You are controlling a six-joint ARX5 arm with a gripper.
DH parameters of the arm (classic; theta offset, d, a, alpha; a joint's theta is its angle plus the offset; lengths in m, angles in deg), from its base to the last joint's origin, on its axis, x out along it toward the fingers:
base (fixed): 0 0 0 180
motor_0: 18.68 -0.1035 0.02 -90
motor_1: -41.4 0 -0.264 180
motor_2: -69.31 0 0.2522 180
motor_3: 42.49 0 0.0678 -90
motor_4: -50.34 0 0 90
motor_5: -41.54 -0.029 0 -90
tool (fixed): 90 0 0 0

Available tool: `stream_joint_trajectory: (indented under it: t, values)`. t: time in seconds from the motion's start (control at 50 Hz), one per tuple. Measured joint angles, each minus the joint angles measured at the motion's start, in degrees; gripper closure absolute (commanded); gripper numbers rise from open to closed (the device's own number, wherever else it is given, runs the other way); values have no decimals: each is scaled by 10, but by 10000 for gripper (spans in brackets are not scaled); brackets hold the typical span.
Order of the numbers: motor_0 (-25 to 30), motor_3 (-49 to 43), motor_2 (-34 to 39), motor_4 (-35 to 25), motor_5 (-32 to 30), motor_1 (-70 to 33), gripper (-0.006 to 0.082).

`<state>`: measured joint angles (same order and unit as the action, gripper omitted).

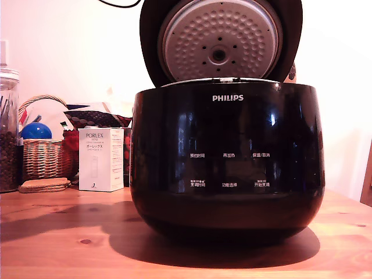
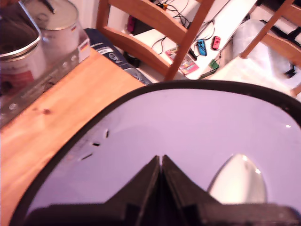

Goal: Close the rice cooker by pressing the lid down with medium force

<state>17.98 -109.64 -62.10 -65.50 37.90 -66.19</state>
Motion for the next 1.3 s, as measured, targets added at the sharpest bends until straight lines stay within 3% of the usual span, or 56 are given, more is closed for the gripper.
stream_joint_trajectory:
  t: [0.76, 1.3]
  values:
    - [5, 1, 5, 5, -10, 47, 789]
    - [4, 93, 176, 9, 12, 131, 789]
